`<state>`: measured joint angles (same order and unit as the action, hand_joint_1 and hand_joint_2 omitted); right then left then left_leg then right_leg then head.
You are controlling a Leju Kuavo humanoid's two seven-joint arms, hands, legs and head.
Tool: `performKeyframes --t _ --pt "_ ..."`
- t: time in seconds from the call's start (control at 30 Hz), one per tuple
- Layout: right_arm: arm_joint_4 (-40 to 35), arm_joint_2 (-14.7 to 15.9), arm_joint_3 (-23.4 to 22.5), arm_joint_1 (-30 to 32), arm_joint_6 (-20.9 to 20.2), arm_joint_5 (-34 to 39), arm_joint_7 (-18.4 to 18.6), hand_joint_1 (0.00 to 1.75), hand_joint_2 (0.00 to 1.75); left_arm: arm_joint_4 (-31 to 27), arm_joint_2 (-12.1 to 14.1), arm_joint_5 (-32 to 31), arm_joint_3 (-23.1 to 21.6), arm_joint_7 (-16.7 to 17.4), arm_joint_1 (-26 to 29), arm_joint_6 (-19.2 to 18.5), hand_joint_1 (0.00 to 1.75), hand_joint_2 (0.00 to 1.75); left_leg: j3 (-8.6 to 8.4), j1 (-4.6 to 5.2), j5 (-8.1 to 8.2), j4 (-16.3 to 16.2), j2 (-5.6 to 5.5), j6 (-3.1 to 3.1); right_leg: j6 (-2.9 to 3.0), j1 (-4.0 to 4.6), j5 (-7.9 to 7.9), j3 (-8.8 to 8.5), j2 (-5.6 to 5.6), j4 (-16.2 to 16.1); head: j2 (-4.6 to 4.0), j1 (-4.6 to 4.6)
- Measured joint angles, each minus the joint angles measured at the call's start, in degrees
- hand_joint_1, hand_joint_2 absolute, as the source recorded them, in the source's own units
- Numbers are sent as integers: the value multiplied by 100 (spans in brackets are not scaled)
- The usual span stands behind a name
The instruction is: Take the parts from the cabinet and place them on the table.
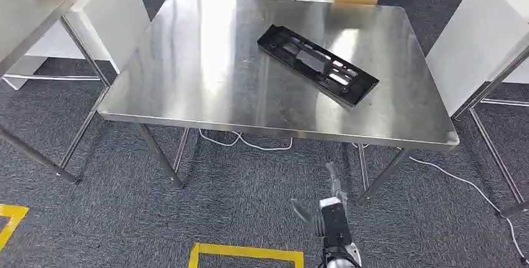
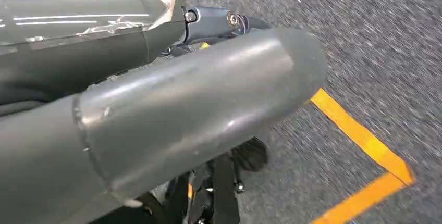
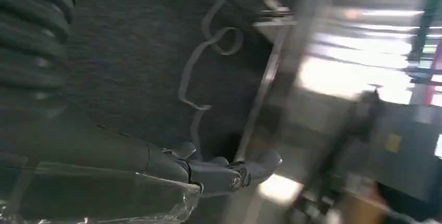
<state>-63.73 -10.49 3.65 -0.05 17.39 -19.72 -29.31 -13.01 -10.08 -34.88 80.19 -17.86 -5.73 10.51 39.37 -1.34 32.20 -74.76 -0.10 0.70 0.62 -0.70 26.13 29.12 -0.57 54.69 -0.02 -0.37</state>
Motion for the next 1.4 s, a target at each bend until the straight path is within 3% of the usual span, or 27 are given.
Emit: performKeyframes --t 0.03,0.07,0.1,0.13,0.23,0.3,0.33,0.4,0.47,0.53,0.6,0.63,0.67,0.77,0.8,0.83,0.87,0.93,0.97,1.03,1.1,1.13,1.17,1.27,1.3,1.33,1.4 --pt "287 0 -26 -82 44 -2 -46 0 175 -2 2 -2 -11 2 -2 0 0 0 -163 -23 -199 178 0 14 -31 -7 -40 74 2 30 0 -4" --pt "582 0 -55 -160 64 -2 -86 0 175 -11 4 -9 -24 4 -4 0 0 0 -516 -62 -417 634 2 39 -59 -28 -65 173 0 90 0 0" --pt "777 0 -61 -232 85 -4 -103 0 175 -13 2 -9 -26 4 -8 -2 0 0 -874 -102 -450 1142 1 73 -85 -34 -81 248 1 167 0 -4" --pt "963 0 -74 -310 99 -4 -114 0 175 -11 -2 -11 -28 13 -20 -2 0 0 -1152 -78 -235 1575 -37 109 -114 11 -96 349 7 246 0 -23" --pt "1346 -9 -96 -467 107 -9 -143 0 175 -15 0 -26 -28 18 -16 -9 0 0 -1038 -1 -244 1624 -47 -69 -280 13 -216 423 5 261 0 0" --pt "1524 -7 -107 -499 107 -9 -147 0 175 -15 0 -26 -28 18 -14 -7 0 0 -904 -7 -404 1695 11 -284 -351 5 -204 503 9 327 0 2" --pt "1583 -9 -116 -504 107 -7 -147 0 175 -15 2 -26 -28 20 -20 -4 0 0 -807 24 -467 1700 11 -366 -271 13 66 660 31 537 0 -6" --pt "1692 -17 -136 -523 110 -11 -149 0 175 -26 11 -26 -28 20 -19 -4 0 0 -628 52 -609 1697 24 -418 -144 0 701 910 34 1326 2 57" --pt "1773 -13 -153 -549 107 -11 -149 0 175 -26 11 -26 -28 22 -10 -7 0 0 -450 76 -754 1688 44 -423 -185 -4 962 1010 36 2032 0 68" --pt "1926 -11 -184 -595 75 -63 195 0 175 -24 11 -28 -28 22 -9 -22 0 0 -285 82 -906 1678 55 -403 -329 3 667 677 39 1881 0 72" --pt "2426 9 -264 -763 184 -107 680 0 175 -24 11 -68 -37 42 -13 -26 0 0 -153 83 -1032 1678 60 -362 -365 26 407 -23 39 1002 0 74" --pt "2756 33 -343 -874 297 -107 961 0 0 -24 7 -89 -63 61 -20 -26 0 0 -129 90 -1090 1673 59 -337 -287 41 533 -445 37 424 2 64" --pt "2941 63 -392 -937 373 -111 1142 0 0 -24 2 -107 -96 76 -21 -24 0 0 -117 113 -1149 1664 56 -303 -238 116 668 -675 35 -77 2 72" --pt "3849 234 -649 -910 556 -29 2157 0 0 -24 -2 -149 -138 159 -11 24 0 0 -142 94 -1337 1758 50 -199 -126 126 596 -597 36 -54 0 35" --pt "4066 277 -738 -841 530 123 2411 0 0 -24 -2 -153 -138 173 8 39 0 0 -105 75 -1310 1736 42 -166 -68 -12 501 -561 25 -78 0 33" --pt "4230 308 -855 -755 495 280 2591 0 0 -24 4 -162 -140 179 18 61 0 0 -24 58 -1007 1597 24 -156 -43 -4 440 -502 -8 -71 2 24" --pt "4362 343 -981 -666 468 384 2724 0 0 -24 4 -162 -147 190 23 83 0 0 36 46 -579 1316 23 -151 57 -1 376 -438 -20 -70 0 5" --pt "4625 404 -1161 -509 516 343 3030 0 0 -20 0 -155 -155 192 30 101 0 0 201 27 99 406 2 -85 67 18 241 -275 -35 -61 0 2" --pt "4725 443 -1163 -454 547 224 3200 0 0 -20 0 -177 -168 192 29 114 0 0 226 7 151 62 2 -56 55 27 184 -190 -42 -45 0 7" --pt "4857 498 -1167 -377 571 61 3453 0 0 -20 0 -235 -179 192 29 157 0 0 38 -47 -184 -59 4 -12 16 21 85 -39 -49 23 0 2" --pt "4972 527 -1172 -347 595 -89 3566 0 0 -20 0 -371 -240 251 28 259 0 0 -602 -109 -499 650 5 27 -51 -13 19 178 -31 164 0 2" --pt "4999 542 -1172 -346 608 -164 3578 0 0 -17 0 -492 -298 346 17 363 0 0 -963 -128 -327 1176 -11 47 -78 -5 3 256 -29 253 0 -2" --pt "5020 555 -1163 -347 623 -257 3582 0 0 -15 -4 -653 -376 489 6 511 0 0 -1153 -63 -194 1507 -37 30 -117 15 -19 341 -20 324 2 -5" --pt "5079 584 -1111 -386 652 -391 3584 0 0 -15 -4 -821 -510 599 3 656 0 0 -1062 4 -152 1589 -40 -118 -288 11 -174 450 -26 313 2 11" --pt "5112 597 -1095 -368 665 -402 3584 0 0 -13 -11 -879 -558 619 24 673 0 0 -955 -6 -246 1640 -19 -230 -337 56 -206 566 -21 323 0 31" --pt "5132 631 -1084 -384 695 -404 3575 0 0 -7 -13 -929 -607 627 16 686 0 0 -897 4 -329 1653 19 -292 -303 -8 -17 615 -6 462 2 9" --pt "5143 638 -1082 -373 728 -385 3556 0 0 -7 -9 -1016 -704 636 36 684 0 0 -693 31 -464 1654 28 -383 -166 -4 639 814 8 1067 2 92"
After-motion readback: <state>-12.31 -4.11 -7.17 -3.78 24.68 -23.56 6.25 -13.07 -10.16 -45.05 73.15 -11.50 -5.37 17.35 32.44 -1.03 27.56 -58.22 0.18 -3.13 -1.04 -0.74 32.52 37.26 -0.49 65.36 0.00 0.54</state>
